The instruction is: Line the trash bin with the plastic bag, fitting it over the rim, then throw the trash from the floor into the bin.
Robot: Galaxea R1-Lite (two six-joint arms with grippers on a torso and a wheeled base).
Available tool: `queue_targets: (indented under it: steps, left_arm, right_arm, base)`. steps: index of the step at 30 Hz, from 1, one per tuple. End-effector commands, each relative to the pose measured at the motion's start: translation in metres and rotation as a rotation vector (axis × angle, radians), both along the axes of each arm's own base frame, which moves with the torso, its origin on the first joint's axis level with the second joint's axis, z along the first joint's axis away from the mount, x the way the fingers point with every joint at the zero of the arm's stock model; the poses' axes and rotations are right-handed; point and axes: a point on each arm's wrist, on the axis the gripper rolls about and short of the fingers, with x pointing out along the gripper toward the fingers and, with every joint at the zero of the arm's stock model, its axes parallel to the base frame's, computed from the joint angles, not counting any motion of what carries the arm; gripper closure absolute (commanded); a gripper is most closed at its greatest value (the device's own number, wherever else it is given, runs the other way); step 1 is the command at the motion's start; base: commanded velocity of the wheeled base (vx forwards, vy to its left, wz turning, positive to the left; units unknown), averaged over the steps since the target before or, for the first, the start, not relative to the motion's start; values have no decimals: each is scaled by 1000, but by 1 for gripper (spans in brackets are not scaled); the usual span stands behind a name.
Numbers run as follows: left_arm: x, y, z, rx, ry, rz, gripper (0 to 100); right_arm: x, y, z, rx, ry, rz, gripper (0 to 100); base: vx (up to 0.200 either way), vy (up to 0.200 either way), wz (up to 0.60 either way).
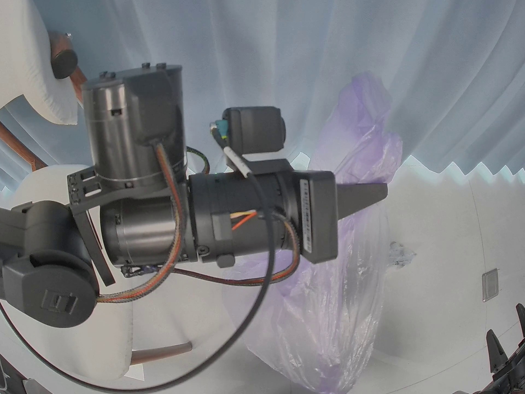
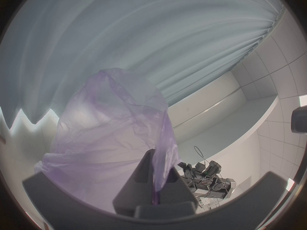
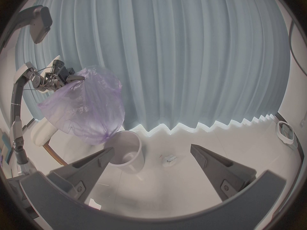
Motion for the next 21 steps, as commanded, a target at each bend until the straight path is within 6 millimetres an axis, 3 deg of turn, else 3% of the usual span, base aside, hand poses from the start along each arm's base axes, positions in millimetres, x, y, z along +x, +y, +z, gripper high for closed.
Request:
queue_targets:
  steps: [1,13,21]
  left_arm:
    - [-5,5,-4,16,-2,1,100]
    - [-36,28,-21,79,-23,-37,100]
    - [-32,27,-37,133,-29,-37,100]
  right_arm:
    - [0,0,-5,0,0,-1,0]
    - [0,0,-5,0,0,-1,0]
    - [0,0,-5,0,0,-1,0]
  base:
    - [0,0,0]
    - [0,0,0]
    - [0,0,0]
